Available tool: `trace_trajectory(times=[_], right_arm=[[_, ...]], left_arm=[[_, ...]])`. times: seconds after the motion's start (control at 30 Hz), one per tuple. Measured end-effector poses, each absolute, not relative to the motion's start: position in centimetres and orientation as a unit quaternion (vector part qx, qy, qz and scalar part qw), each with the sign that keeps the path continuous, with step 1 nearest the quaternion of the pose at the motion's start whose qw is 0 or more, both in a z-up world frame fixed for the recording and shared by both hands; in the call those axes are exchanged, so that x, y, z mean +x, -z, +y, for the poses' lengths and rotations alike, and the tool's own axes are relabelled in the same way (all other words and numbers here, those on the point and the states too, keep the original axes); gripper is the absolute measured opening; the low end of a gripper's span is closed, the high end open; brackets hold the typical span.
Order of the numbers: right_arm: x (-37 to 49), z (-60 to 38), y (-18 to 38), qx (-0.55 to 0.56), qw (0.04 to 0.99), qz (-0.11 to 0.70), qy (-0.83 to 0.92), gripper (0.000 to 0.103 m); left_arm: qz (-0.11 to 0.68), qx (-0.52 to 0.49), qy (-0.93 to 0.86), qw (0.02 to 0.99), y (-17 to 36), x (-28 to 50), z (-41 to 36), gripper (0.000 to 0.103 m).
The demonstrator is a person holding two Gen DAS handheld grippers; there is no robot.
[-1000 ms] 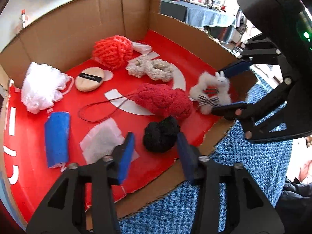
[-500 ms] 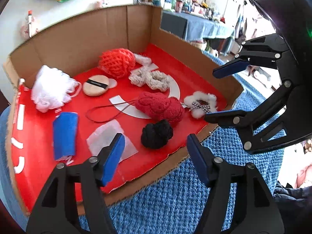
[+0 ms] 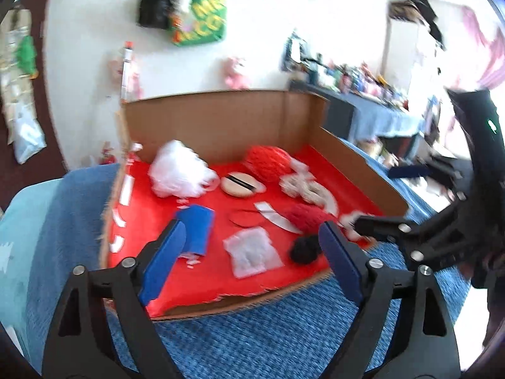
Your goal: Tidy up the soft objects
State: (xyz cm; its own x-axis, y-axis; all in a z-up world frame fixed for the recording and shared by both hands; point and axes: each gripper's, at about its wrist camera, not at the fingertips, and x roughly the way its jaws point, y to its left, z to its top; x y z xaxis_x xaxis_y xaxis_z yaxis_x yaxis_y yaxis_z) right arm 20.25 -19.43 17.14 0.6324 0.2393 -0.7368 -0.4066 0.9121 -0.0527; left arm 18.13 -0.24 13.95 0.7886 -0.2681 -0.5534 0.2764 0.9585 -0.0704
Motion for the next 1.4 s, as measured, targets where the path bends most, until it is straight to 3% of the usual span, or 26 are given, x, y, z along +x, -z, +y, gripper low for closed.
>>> trace_trajectory(times=[0.4,1.4], right_arm=[[20.5,-19.4,-14.1,-0.021,0.953,0.281,-0.111,0.103],[21.4,-19.4,-11.8,-0.033,0.950,0.298,-0.082,0.103]], left_arm=[[0.267,0.001,0.067,0.961,-9.6,21.6,1.0,0.093],[0.297,0.015,0.033,0.954,-7.7,22.8,0.4,0.093]])
